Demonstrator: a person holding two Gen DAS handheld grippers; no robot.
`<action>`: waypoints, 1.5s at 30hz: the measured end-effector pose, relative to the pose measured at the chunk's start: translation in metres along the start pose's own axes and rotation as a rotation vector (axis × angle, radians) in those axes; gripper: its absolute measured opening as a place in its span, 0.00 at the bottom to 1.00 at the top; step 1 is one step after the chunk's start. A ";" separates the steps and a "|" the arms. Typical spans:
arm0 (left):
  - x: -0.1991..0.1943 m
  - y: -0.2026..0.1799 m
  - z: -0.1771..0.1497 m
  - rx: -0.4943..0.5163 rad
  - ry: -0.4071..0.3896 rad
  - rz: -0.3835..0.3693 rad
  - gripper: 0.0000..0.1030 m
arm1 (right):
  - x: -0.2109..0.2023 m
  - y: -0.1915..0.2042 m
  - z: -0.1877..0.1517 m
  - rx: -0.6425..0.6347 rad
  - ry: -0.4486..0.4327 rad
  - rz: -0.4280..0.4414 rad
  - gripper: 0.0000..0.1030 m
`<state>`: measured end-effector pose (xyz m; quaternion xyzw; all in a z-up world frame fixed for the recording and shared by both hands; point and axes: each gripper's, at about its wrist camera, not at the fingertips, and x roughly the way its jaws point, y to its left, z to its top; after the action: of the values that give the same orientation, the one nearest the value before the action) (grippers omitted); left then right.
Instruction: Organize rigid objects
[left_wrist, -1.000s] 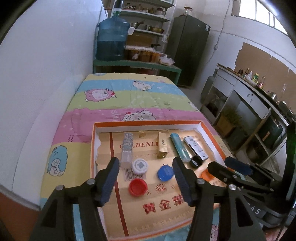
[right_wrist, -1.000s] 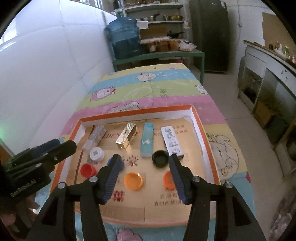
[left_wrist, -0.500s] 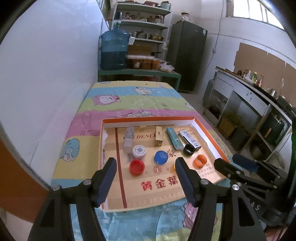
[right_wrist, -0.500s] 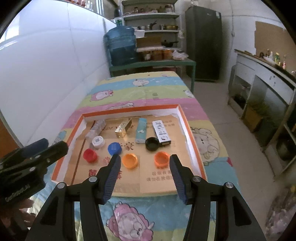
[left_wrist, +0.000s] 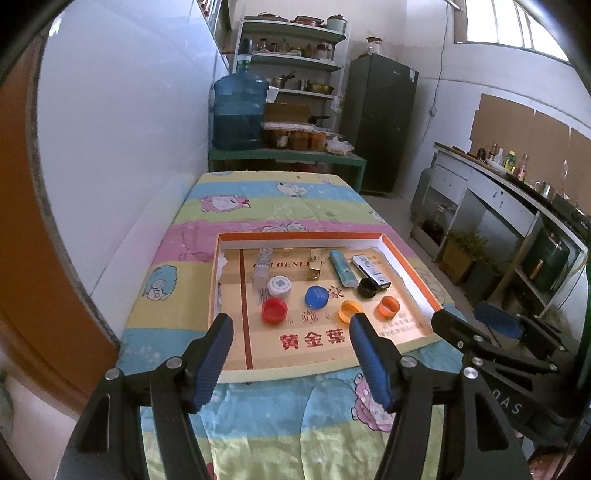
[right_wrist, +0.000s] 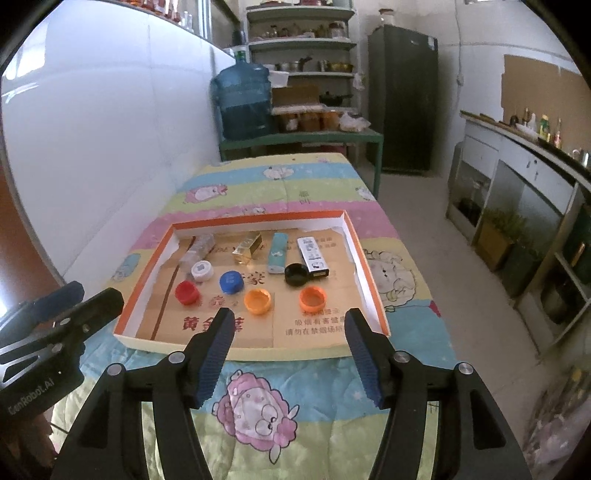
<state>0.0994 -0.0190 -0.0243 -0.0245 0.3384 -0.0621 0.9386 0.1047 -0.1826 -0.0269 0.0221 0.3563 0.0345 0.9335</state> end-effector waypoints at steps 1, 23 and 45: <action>-0.004 -0.002 -0.002 0.005 -0.005 0.007 0.63 | -0.003 0.001 -0.001 -0.003 -0.005 0.000 0.62; -0.067 -0.011 -0.021 -0.033 -0.088 0.102 0.63 | -0.077 0.011 -0.023 -0.034 -0.104 -0.035 0.62; -0.082 -0.012 -0.030 -0.025 -0.071 0.130 0.59 | -0.097 0.023 -0.031 -0.061 -0.118 -0.036 0.62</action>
<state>0.0164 -0.0204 0.0061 -0.0165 0.3068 0.0042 0.9516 0.0105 -0.1668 0.0162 -0.0107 0.2999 0.0269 0.9535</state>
